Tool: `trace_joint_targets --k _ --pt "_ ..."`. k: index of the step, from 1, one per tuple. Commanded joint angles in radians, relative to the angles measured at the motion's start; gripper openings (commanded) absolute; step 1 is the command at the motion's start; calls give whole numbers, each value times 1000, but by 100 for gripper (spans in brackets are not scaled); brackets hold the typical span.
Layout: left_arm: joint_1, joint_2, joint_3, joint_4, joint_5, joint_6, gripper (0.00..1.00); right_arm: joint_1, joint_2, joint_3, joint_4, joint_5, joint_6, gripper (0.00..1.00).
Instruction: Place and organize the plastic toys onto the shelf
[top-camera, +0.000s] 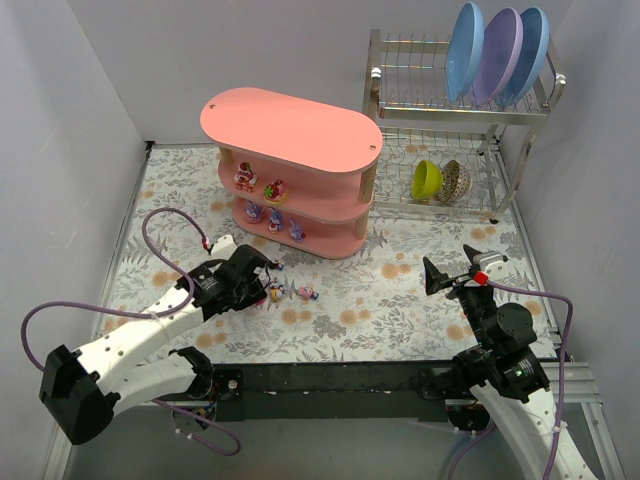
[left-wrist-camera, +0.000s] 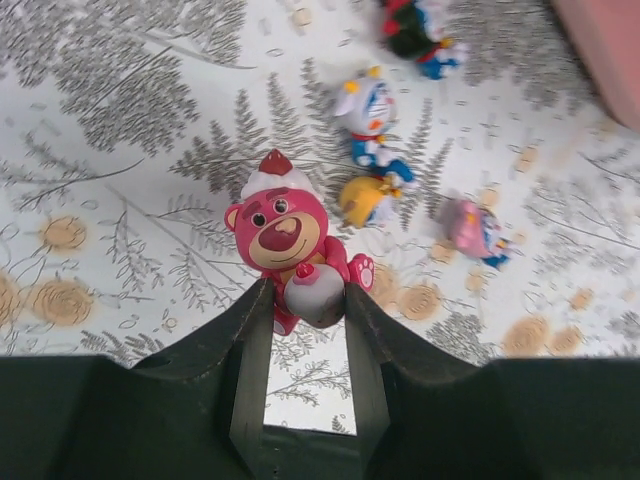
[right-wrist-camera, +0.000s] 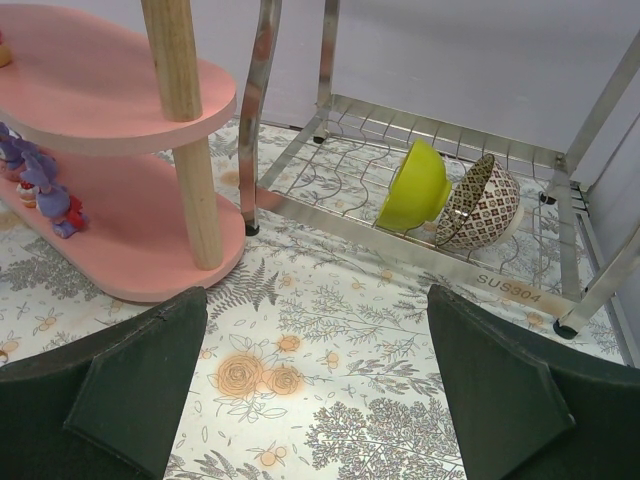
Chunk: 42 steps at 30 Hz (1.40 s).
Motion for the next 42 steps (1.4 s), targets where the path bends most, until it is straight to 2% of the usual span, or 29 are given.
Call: trace_joint_targets --k 1,6,12,19,24,26,28,33,37,42 --pt "-9 -113 -25 154 13 141 0 5 -207 6 45 10 2 98" --pt "-19 -214 -33 329 44 318 0 5 -207 4 46 10 2 98" --pt "-37 -237 -31 545 121 516 0 5 -205 1 49 8 0 98" --pt "-51 -277 -100 961 167 833 0 5 -205 0 49 14 0 98" --pt "-51 -269 -146 1185 227 1001 4 5 -205 -2 51 22 -1 98" --pt "-51 -269 -203 1328 245 1070 4 5 -205 -2 51 22 -1 98" --pt "-51 -262 -246 1453 259 1099 3 5 -205 -3 52 22 -1 98" --pt "-51 -167 -273 1590 279 1178 1 5 -205 -2 52 27 -3 98" --pt "-51 -96 -300 1743 308 1202 1 5 -205 -5 52 30 -4 98" --pt "-49 -10 -318 1860 300 1228 0 5 -205 -5 54 33 -6 98"
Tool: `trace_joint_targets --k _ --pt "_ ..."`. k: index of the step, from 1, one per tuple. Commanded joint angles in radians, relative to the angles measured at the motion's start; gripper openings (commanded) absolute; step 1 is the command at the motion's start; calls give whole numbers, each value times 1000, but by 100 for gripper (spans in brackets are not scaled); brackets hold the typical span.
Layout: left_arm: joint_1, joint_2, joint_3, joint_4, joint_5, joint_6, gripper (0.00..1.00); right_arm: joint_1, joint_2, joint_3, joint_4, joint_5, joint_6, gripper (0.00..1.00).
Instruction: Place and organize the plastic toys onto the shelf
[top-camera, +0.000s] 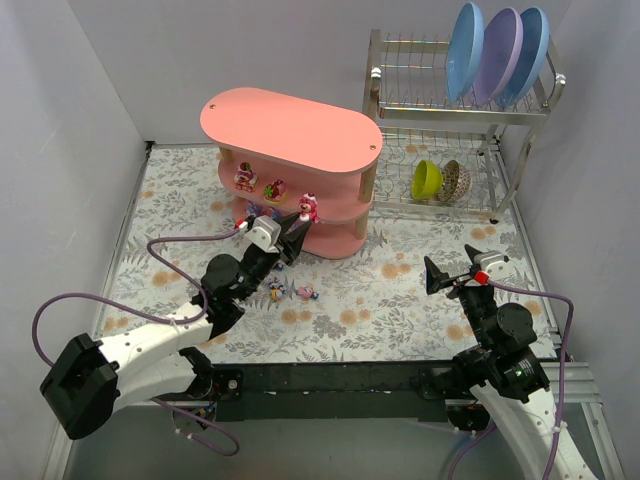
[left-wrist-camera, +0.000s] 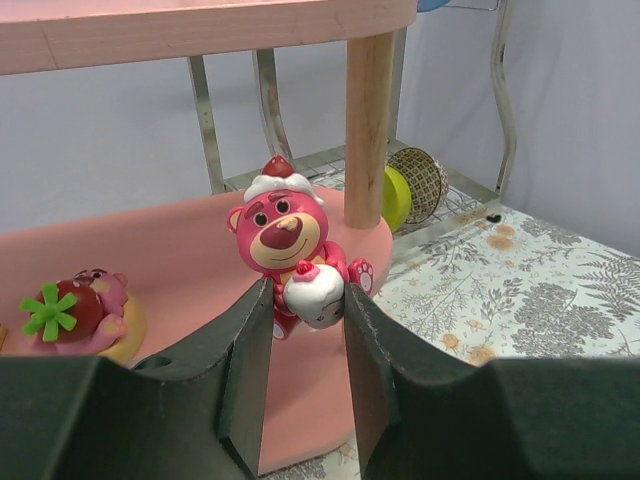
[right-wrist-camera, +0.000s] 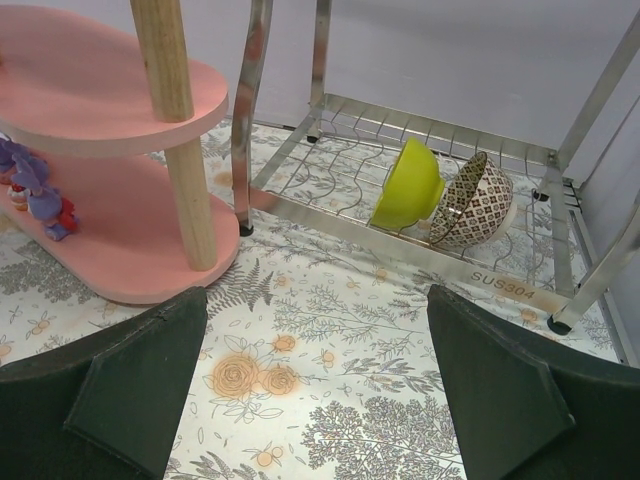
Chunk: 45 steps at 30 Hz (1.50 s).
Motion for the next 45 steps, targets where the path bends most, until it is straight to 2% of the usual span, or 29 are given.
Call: trace_joint_targets --k 1,15,26,45 --pt "-2 68 -19 229 7 58 0 5 -205 -6 53 15 -6 98" --pt "14 300 4 430 -4 57 0 3 -205 -8 56 15 -7 98" --pt "51 405 30 487 27 28 0 5 -205 -9 59 14 -9 98" --pt "59 395 -1 459 28 6 0 5 -205 -14 63 17 -9 98"
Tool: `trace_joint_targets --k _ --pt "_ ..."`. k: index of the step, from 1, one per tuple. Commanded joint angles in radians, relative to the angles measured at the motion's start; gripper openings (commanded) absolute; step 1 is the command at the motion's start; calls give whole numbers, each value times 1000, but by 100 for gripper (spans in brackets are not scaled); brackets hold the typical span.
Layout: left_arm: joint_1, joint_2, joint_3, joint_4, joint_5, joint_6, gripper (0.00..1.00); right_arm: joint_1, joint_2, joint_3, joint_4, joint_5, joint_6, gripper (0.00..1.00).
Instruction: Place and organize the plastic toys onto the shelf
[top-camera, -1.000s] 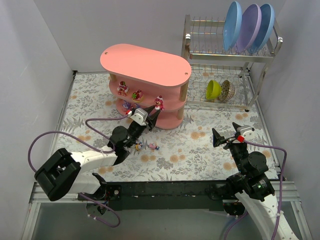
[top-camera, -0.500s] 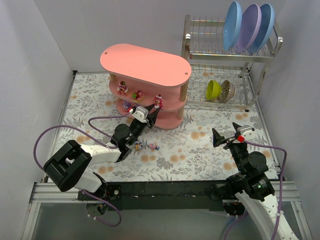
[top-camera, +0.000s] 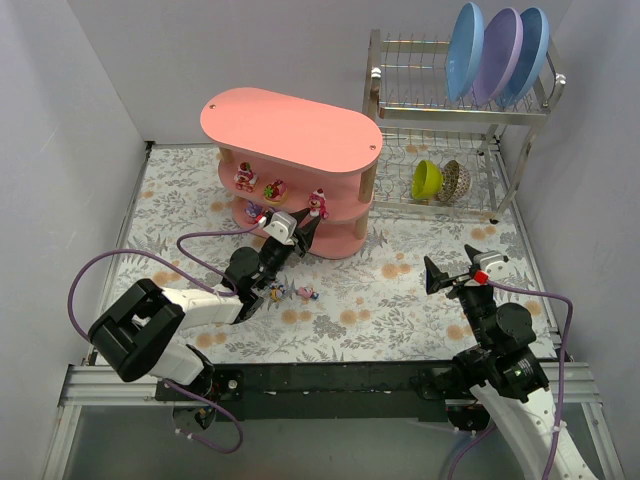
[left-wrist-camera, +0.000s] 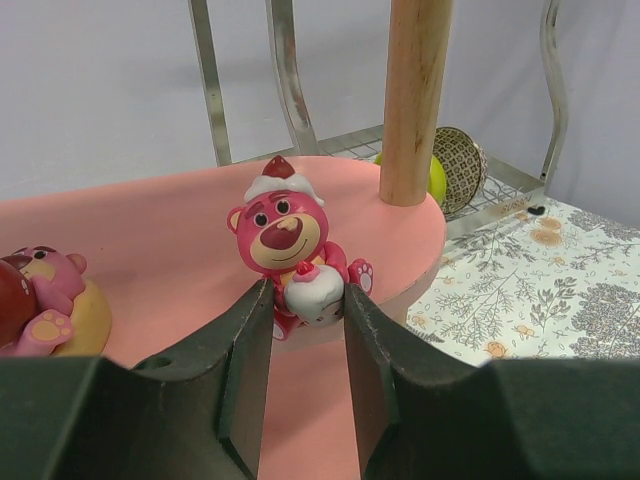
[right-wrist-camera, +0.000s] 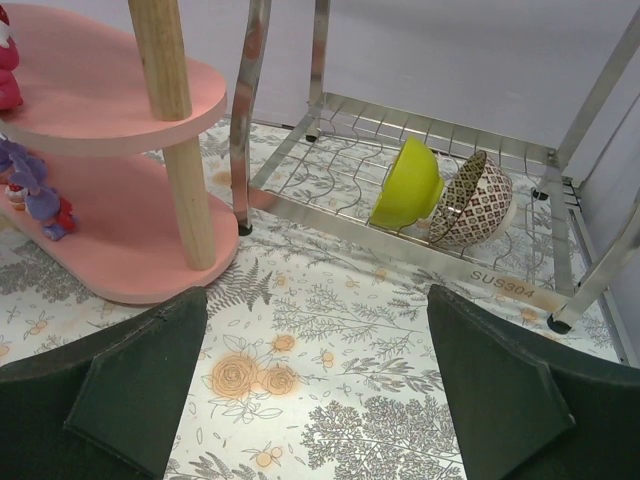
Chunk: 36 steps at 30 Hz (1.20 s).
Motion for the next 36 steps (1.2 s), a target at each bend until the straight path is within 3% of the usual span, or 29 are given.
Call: trace_joint_targets --k 1,36 --pt "5 -40 0 19 1 -3 0 5 -205 -11 59 13 -7 98" --pt "5 -86 -33 -69 -28 -34 6 5 -205 -11 61 8 -7 98"
